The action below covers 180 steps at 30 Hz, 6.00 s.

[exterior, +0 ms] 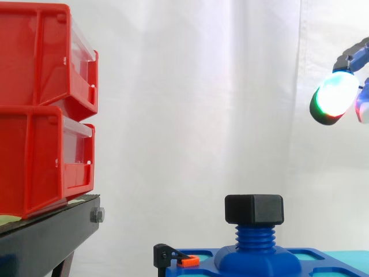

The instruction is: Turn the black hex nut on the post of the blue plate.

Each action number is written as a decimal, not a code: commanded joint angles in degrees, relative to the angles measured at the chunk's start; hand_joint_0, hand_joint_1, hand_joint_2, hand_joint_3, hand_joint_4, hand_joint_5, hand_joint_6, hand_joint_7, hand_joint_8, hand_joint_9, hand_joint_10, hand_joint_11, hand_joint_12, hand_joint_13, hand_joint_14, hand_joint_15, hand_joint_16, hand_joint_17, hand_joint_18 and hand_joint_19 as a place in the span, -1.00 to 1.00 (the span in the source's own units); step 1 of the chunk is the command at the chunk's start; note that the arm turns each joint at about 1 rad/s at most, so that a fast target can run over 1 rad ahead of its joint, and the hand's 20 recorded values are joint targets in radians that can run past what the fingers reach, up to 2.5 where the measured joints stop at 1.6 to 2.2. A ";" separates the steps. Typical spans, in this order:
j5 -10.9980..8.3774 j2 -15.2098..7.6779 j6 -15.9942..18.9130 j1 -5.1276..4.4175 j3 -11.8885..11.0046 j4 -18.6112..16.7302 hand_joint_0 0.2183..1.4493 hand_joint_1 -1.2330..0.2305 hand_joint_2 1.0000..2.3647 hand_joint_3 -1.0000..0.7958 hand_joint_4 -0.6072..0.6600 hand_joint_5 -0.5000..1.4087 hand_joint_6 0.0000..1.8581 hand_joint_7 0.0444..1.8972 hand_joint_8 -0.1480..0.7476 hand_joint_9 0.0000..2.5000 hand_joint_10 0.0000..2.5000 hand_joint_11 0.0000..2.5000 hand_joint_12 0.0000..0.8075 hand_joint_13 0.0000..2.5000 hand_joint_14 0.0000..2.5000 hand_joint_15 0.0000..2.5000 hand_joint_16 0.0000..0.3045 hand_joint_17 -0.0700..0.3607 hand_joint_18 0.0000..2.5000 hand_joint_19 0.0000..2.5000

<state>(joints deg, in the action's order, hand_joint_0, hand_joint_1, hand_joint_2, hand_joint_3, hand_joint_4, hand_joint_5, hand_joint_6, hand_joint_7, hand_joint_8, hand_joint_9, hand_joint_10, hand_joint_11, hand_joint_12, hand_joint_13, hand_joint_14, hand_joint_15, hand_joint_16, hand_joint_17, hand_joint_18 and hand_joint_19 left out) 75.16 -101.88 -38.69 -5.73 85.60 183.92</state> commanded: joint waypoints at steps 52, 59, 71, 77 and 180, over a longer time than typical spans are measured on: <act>4.73 -18.62 -23.53 -1.48 -19.24 -0.41 -0.70 -0.09 -1.00 -0.44 0.11 -0.71 -0.46 -0.32 -0.33 -0.72 -1.00 -0.94 -0.19 -0.70 -0.99 -0.82 -0.68 -0.16 -0.84 -0.70; 5.17 -18.71 -23.53 -1.57 -19.16 -1.64 -0.69 0.03 -1.00 -0.44 0.11 -0.71 -0.46 -0.33 -0.34 -0.73 -1.00 -0.95 -0.19 -0.72 -0.99 -0.82 -0.68 -0.16 -0.86 -0.70; 8.33 -21.79 -22.04 -0.34 -19.51 -2.78 -0.68 0.08 -1.00 -0.44 0.12 -0.70 -0.46 -0.30 -0.33 -0.73 -1.00 -0.95 -0.20 -0.72 -0.99 -0.82 -0.68 -0.16 -0.87 -0.70; 8.77 -21.79 -22.22 0.54 -19.51 -2.69 -0.67 0.08 -1.00 -0.44 0.14 -0.69 -0.46 -0.28 -0.33 -0.73 -1.00 -0.94 -0.19 -0.72 -0.99 -0.81 -0.68 -0.16 -0.87 -0.69; 16.68 -18.53 -39.79 6.52 -21.88 8.91 -0.63 0.09 -1.00 -0.44 0.22 -0.65 -0.46 0.07 -0.29 -0.66 -0.99 -0.84 -0.20 -0.62 -0.99 -0.78 -0.68 -0.17 -0.79 -0.71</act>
<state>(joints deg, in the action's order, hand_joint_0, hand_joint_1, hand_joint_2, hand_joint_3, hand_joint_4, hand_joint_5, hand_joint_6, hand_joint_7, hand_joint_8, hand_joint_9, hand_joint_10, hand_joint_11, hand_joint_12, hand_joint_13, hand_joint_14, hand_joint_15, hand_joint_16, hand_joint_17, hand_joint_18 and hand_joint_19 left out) 91.90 -121.14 -76.98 0.95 63.72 192.51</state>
